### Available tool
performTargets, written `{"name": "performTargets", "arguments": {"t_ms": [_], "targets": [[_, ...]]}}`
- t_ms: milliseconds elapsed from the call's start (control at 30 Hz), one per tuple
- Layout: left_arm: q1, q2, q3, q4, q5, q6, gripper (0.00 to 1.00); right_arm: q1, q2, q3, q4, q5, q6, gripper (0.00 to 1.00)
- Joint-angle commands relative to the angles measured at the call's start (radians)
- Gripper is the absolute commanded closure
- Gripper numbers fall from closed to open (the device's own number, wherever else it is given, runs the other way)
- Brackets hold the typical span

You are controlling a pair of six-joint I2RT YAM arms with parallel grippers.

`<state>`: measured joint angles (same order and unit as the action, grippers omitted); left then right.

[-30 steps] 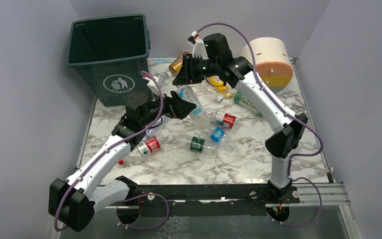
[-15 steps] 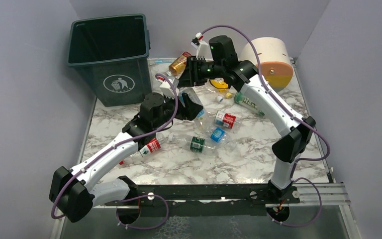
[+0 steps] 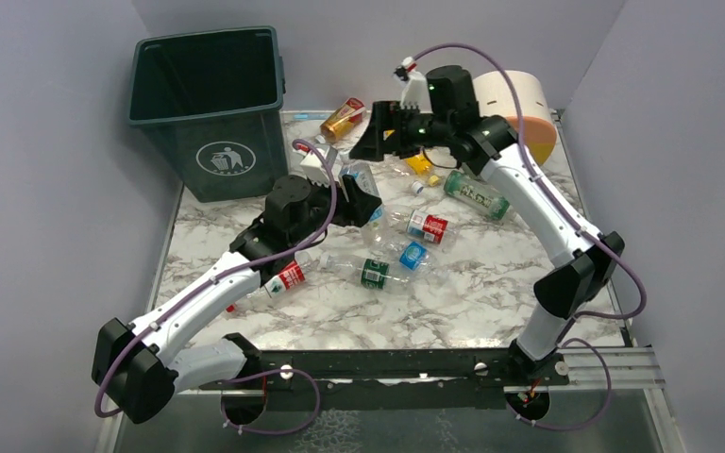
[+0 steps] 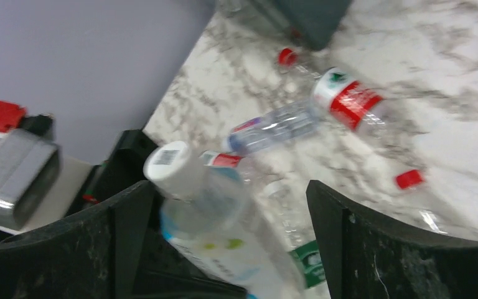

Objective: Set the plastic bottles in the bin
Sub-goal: Pick up the plastic bottle at the center of the board, then place the plastic bottle in the trash bin.

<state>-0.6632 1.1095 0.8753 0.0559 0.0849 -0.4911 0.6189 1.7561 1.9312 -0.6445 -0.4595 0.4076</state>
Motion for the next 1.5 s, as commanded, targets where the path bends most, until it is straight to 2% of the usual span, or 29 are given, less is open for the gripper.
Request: {"name": "performTargets", "arguments": {"t_ms": [0,267,467,633,867,1133,1467], "targets": [[-0.006,-0.028,0.032,-0.001,-0.029,0.013,0.33,-0.116,-0.079,-0.044,0.005,0.009,-0.019,0.00],[0.009,0.000,0.078,-0.040,-0.012,0.044,0.32,-0.187,-0.278,-0.262,0.098,0.022,-0.039,0.00],[0.114,0.029,0.165,-0.090,0.051,0.085,0.31,-0.190,-0.448,-0.491,0.128,0.046,-0.044,0.01],[0.250,0.096,0.322,-0.140,0.151,0.115,0.30,-0.190,-0.536,-0.647,0.142,0.000,-0.037,0.01],[0.384,0.215,0.619,-0.205,0.202,0.159,0.28,-0.189,-0.602,-0.824,0.169,-0.091,-0.038,0.00],[0.597,0.339,0.896,-0.243,0.243,0.144,0.27,-0.189,-0.650,-0.925,0.195,-0.126,-0.021,0.01],[0.846,0.434,0.896,-0.121,0.331,0.011,0.24,-0.190,-0.658,-0.958,0.197,-0.134,-0.038,0.00]]}}
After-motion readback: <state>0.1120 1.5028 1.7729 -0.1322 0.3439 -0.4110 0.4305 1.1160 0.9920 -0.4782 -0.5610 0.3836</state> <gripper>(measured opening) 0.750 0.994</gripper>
